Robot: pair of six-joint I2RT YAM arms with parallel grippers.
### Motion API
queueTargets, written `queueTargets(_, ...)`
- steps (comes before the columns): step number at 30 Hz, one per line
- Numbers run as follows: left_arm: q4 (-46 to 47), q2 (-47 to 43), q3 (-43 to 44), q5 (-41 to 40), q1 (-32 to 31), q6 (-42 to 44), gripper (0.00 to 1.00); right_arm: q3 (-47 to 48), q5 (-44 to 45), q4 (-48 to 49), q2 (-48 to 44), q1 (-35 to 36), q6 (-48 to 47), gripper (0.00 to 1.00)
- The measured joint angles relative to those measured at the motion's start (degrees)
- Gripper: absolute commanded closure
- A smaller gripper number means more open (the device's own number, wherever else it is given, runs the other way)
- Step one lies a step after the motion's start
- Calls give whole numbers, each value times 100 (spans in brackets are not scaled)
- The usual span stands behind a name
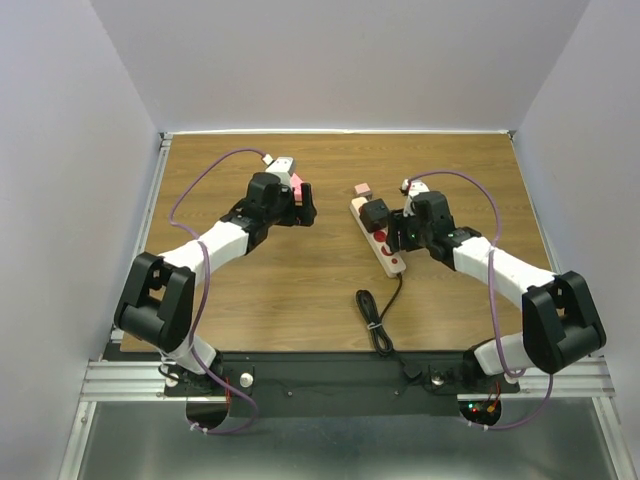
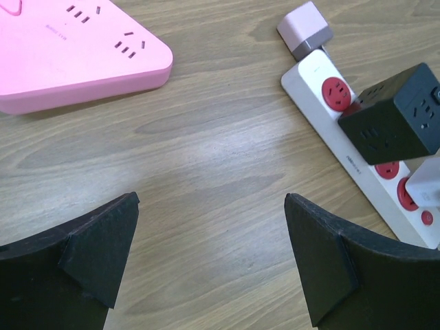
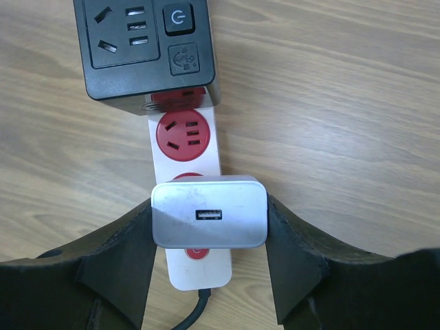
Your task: Insert the plug
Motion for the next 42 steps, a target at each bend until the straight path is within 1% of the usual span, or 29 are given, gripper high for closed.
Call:
queueTargets(6, 48, 168, 151, 166, -2, 7, 1, 0, -7, -17, -4, -280, 35, 100)
queueTargets(10, 74, 382, 332, 264, -17, 7, 1, 2, 11, -22, 7, -308, 87, 100)
queueTargets(16, 74, 835, 905, 295, -175, 17, 1, 133, 448, 9, 184, -337, 391, 100)
queueTargets(21, 76, 1178, 1370, 323, -293, 31, 1, 136, 721, 15, 186, -507, 643, 100)
queueTargets(26, 28, 1196, 1390, 264, -323, 33, 1, 168, 994, -39, 186, -723, 730, 99)
queueTargets(29, 17, 1196, 1390, 210, -323, 55, 1, 221, 1016, -138, 195, -811, 730, 95)
queueTargets(31, 11, 1196, 1379, 190, -323, 68, 1, 267, 1012, -203, 219, -833, 730, 84)
queueTargets(32, -7, 1193, 1370, 170, -321, 72, 1, 297, 1003, -234, 238, -839, 728, 76)
queueTargets(33, -9, 1191, 1349, 142, -321, 76, 1, 317, 999, -256, 247, -839, 726, 63)
queueTargets(36, -52, 1099, 1209, 94, -321, 98, 1, 323, 975, -280, 245, -846, 710, 51)
queueTargets(38, -129, 1016, 1145, 61, -321, 118, 1, 323, 946, -293, 229, -857, 702, 33)
queueTargets(39, -153, 984, 1128, 46, -321, 122, 1, 323, 949, -323, 208, -859, 684, 21)
queueTargets(42, -170, 859, 1104, -2, -321, 136, 1, 328, 1047, -485, 63, -914, 597, 18)
